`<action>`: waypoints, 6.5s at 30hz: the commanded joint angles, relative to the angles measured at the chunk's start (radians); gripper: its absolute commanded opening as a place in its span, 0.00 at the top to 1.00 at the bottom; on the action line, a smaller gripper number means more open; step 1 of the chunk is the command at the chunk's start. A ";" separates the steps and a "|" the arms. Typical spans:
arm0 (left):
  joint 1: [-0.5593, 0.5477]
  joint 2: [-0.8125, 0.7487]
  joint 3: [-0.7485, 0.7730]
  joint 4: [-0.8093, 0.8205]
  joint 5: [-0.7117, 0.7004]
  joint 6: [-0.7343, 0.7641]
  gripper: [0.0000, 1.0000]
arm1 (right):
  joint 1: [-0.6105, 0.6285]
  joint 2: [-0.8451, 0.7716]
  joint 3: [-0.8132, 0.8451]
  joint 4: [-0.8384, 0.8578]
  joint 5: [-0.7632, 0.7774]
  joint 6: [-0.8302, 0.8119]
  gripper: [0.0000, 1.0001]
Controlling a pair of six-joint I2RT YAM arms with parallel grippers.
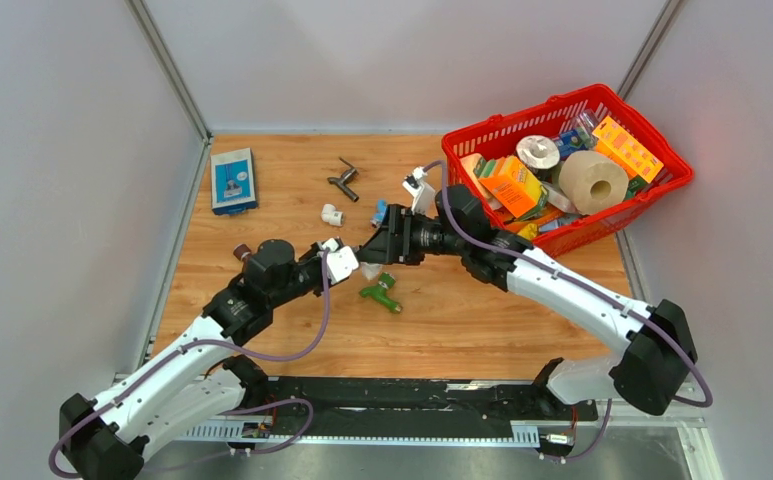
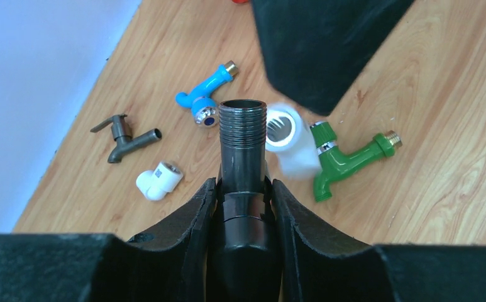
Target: Install the water faucets
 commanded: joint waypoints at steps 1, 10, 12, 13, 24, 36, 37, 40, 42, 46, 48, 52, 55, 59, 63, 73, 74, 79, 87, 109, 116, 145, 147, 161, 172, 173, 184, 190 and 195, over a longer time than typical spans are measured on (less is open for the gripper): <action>-0.002 -0.003 0.060 0.110 0.051 -0.022 1.00 | -0.016 -0.078 -0.027 -0.020 -0.019 -0.099 0.22; 0.116 0.105 0.138 0.049 0.129 -0.118 1.00 | -0.096 -0.228 -0.131 -0.115 0.102 -0.452 0.15; 0.157 0.125 0.161 0.044 0.129 -0.154 1.00 | -0.096 -0.217 -0.160 -0.121 0.113 -0.513 0.16; 0.170 0.125 0.163 0.047 0.129 -0.187 1.00 | -0.096 -0.208 -0.169 -0.120 0.119 -0.542 0.16; 0.371 0.161 0.230 0.041 0.149 -0.466 1.00 | -0.090 0.012 -0.128 0.024 0.179 -0.860 0.24; 0.402 -0.029 0.238 -0.152 0.018 -0.454 1.00 | -0.091 0.534 0.310 0.011 0.279 -1.144 0.25; 0.402 -0.060 0.229 -0.161 0.014 -0.447 1.00 | -0.091 0.569 0.344 0.011 0.279 -1.159 0.25; 0.400 -0.112 0.206 -0.174 -0.006 -0.418 1.00 | -0.091 0.701 0.452 0.009 0.291 -1.194 0.26; 0.400 -0.134 0.186 -0.171 -0.017 -0.411 1.00 | -0.093 0.773 0.518 0.009 0.303 -1.214 0.27; 0.400 -0.149 0.153 -0.154 -0.011 -0.401 1.00 | -0.091 0.890 0.630 0.009 0.331 -1.250 0.29; 0.402 -0.138 0.149 -0.151 0.000 -0.399 1.00 | -0.091 0.934 0.683 0.009 0.339 -1.265 0.29; 0.402 -0.129 0.149 -0.157 0.009 -0.390 1.00 | -0.091 0.999 0.748 0.008 0.343 -1.274 0.33; 0.402 -0.126 0.146 -0.157 0.008 -0.381 1.00 | -0.091 1.008 0.754 0.006 0.343 -1.271 0.46; 0.400 -0.128 0.144 -0.160 0.012 -0.379 1.00 | -0.087 0.933 0.695 -0.002 0.317 -1.239 0.74; 0.402 -0.131 0.144 -0.155 0.023 -0.379 1.00 | -0.068 0.785 0.612 -0.052 0.297 -1.181 0.86; 0.400 -0.141 0.133 -0.146 0.046 -0.388 1.00 | -0.019 0.396 0.211 -0.233 0.334 -0.975 0.83; 0.400 -0.141 0.133 -0.146 0.049 -0.390 1.00 | -0.009 0.370 0.172 -0.239 0.330 -0.962 0.83; 0.400 -0.148 0.133 -0.146 0.060 -0.390 1.00 | 0.040 0.301 0.041 -0.259 0.383 -0.899 0.83; 0.402 -0.155 0.130 -0.148 0.068 -0.388 1.00 | 0.071 0.361 0.025 -0.347 0.423 -0.813 0.78; 0.402 -0.184 0.126 -0.145 0.055 -0.385 1.00 | 0.111 0.611 0.418 -0.787 0.488 -0.891 0.34; 0.400 -0.186 0.126 -0.145 0.055 -0.384 1.00 | 0.134 0.688 0.455 -0.835 0.517 -0.892 0.38; 0.400 -0.180 0.126 -0.137 0.091 -0.393 1.00 | 0.134 0.683 0.501 -0.815 0.518 -0.948 0.87; 0.400 -0.181 0.124 -0.123 0.129 -0.407 1.00 | 0.117 0.620 0.486 -0.775 0.469 -0.958 0.95; 0.402 -0.043 0.161 0.212 0.529 -0.669 1.00 | -0.183 0.011 0.216 0.038 -0.158 -0.814 1.00; 0.371 0.085 0.138 0.668 0.672 -0.988 1.00 | -0.231 -0.013 0.107 0.789 -0.382 -0.505 1.00; 0.354 0.093 0.144 0.681 0.675 -0.997 1.00 | -0.231 -0.010 0.095 0.855 -0.385 -0.475 1.00; 0.251 0.133 0.178 0.739 0.718 -0.935 1.00 | -0.223 0.097 0.084 1.334 -0.398 -0.093 1.00; 0.245 0.171 0.169 0.888 0.776 -0.991 1.00 | -0.203 0.140 0.113 1.411 -0.482 -0.009 1.00; 0.245 0.178 0.159 0.931 0.793 -0.979 1.00 | -0.203 0.154 0.134 1.413 -0.559 0.046 1.00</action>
